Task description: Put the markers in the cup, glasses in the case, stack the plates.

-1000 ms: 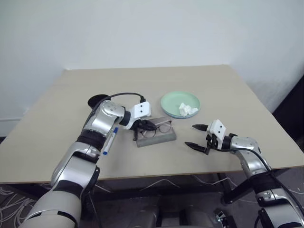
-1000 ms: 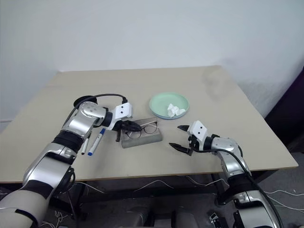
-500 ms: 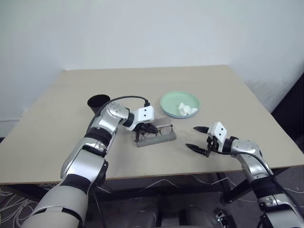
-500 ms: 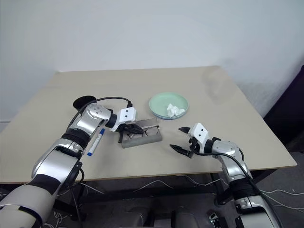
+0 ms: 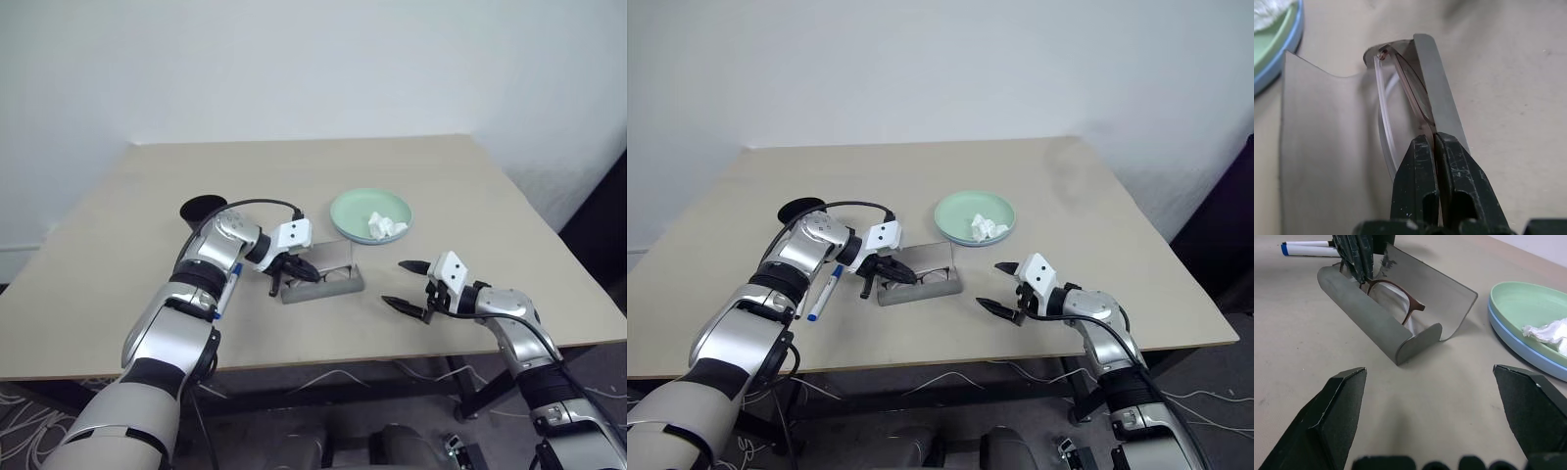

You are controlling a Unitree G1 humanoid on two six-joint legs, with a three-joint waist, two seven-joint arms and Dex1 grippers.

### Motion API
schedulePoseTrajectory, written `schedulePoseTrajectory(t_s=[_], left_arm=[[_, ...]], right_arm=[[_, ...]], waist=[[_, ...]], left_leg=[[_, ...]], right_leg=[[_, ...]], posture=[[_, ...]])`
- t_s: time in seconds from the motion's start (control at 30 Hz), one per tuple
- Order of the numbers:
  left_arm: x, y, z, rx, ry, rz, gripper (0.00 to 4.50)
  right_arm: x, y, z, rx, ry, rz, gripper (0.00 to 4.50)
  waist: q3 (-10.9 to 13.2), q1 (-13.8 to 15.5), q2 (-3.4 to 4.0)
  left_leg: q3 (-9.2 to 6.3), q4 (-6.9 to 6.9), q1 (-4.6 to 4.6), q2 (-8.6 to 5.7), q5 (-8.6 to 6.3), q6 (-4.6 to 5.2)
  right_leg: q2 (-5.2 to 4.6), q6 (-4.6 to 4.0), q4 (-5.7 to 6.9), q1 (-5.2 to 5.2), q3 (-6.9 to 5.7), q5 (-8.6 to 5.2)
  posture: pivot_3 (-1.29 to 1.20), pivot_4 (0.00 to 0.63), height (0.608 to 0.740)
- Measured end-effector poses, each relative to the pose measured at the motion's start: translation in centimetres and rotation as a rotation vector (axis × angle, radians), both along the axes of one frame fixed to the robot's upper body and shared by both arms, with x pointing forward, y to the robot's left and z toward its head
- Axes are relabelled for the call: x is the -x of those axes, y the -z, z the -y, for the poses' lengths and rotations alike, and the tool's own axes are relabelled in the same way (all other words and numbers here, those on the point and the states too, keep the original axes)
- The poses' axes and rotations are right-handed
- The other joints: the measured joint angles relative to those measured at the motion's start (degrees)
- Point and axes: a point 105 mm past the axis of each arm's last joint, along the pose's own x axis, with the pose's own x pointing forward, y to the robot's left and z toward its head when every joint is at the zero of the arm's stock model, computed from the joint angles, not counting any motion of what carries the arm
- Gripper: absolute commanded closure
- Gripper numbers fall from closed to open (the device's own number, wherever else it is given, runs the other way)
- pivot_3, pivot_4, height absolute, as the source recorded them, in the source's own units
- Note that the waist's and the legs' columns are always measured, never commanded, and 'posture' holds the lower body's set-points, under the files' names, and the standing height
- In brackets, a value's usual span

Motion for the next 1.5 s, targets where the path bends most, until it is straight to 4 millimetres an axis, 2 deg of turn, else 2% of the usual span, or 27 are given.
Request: schedulePoseTrajectory(t_s=[0.07, 0.2, 0.4, 0.47, 0.6, 0.7, 0.83, 0.87, 1.07, 1.23, 1.43, 1.5], left_arm=[[0.0, 0.0, 0.0, -0.001, -0.002, -0.001, 3.57], [-0.4, 0.0, 0.3, 0.012, -0.027, 0.030, 2.23], [-1.4, -0.4, 0.9, 0.067, -0.093, 0.072, 2.23], [-2.0, -1.2, 1.2, 0.085, -0.109, 0.114, 2.23], [-4.0, -4.6, 1.9, 0.148, -0.170, 0.265, 2.23], [-5.1, -6.0, 1.8, 0.179, -0.226, 0.351, 2.85], [-5.8, -5.8, 1.2, 0.171, -0.275, 0.418, 4.27], [-6.0, -5.5, 1.0, 0.152, -0.289, 0.434, 4.47], [-6.3, -3.1, -0.2, -0.032, -0.297, 0.494, 4.47], [-5.2, -0.7, -0.3, -0.090, -0.245, 0.418, 4.47], [-4.5, -0.7, 0.1, -0.066, -0.204, 0.350, 4.47], [-3.9, -0.1, 0.0, -0.044, -0.201, 0.286, 4.47]], right_arm=[[0.0, 0.1, 0.0, -0.001, 0.002, -0.002, 0.00], [-0.1, 0.2, -0.1, -0.004, 0.003, -0.004, 0.00], [-0.1, 0.3, -0.1, -0.005, 0.004, -0.008, 0.00], [-0.1, 0.3, -0.1, -0.005, 0.004, -0.008, 0.00], [0.1, -0.2, -0.4, -0.010, -0.018, 0.006, 0.00], [0.2, -0.7, -0.7, -0.018, -0.038, 0.015, 0.00], [0.3, -1.0, -0.9, -0.019, -0.048, 0.021, 0.00], [0.3, -1.0, -0.9, -0.019, -0.049, 0.019, 0.00], [0.4, -1.8, -1.3, -0.028, -0.064, 0.040, 0.00], [0.6, -2.7, -1.6, -0.036, -0.076, 0.068, 0.00], [0.7, -4.7, -1.6, -0.068, -0.075, 0.118, 0.00], [0.7, -5.1, -1.5, -0.079, -0.075, 0.124, 0.00]], waist=[[0.01, 0.01, -0.01], [0.01, 0.07, -0.02], [0.04, 0.06, -0.06], [0.06, 0.07, -0.09], [0.07, 0.10, -0.11], [0.06, -0.01, -0.11], [0.06, 0.03, -0.11], [0.06, 0.05, -0.11], [0.06, 0.15, -0.12], [0.06, 0.12, -0.12], [0.04, 0.10, -0.13], [0.04, 0.06, -0.13]], left_leg=[[0.00, 0.00, 0.00, 0.00, 0.00, 0.00], [-0.01, 0.01, 0.00, 0.00, 0.00, 0.00], [-0.01, 0.02, 0.00, 0.00, 0.00, 0.00], [-0.01, 0.03, 0.00, 0.00, 0.00, 0.00], [-0.01, 0.06, -0.01, -0.01, 0.00, 0.00], [-0.01, 0.06, 0.01, -0.01, 0.00, 0.00], [-0.01, 0.06, 0.01, -0.01, 0.00, 0.00], [-0.01, 0.07, 0.01, -0.01, 0.00, 0.00], [-0.01, 0.09, -0.01, -0.03, 0.00, 0.00], [0.00, 0.09, -0.02, -0.03, 0.00, 0.00], [-0.01, 0.10, 0.01, -0.02, -0.01, 0.01], [-0.01, 0.10, 0.00, -0.02, -0.01, 0.01]], right_leg=[[0.00, 0.00, 0.00, 0.00, 0.00, 0.00], [0.00, 0.00, 0.00, 0.01, 0.00, 0.00], [0.01, 0.02, 0.01, -0.01, -0.01, 0.01], [0.00, 0.02, 0.02, 0.00, -0.02, 0.02], [-0.02, 0.09, 0.01, 0.02, -0.02, 0.05], [-0.01, 0.10, 0.01, 0.03, -0.02, 0.05], [0.00, 0.11, 0.02, 0.02, -0.04, 0.05], [0.00, 0.11, 0.02, 0.02, -0.04, 0.06], [-0.01, 0.17, 0.02, 0.03, -0.05, 0.09], [-0.01, 0.17, 0.02, 0.02, -0.07, 0.09], [-0.04, 0.17, 0.02, 0.07, -0.08, 0.09], [-0.04, 0.17, 0.02, 0.07, -0.09, 0.08]], posture=[[0.00, 0.000, 0.736], [0.00, 0.000, 0.736], [0.00, 0.000, 0.736], [0.00, 0.000, 0.736], [0.00, 0.000, 0.736], [0.00, 0.000, 0.736], [0.00, 0.000, 0.736], [0.00, 0.000, 0.736], [0.00, 0.000, 0.736], [0.00, 0.000, 0.736], [0.00, 0.000, 0.736], [0.00, 0.000, 0.736]])
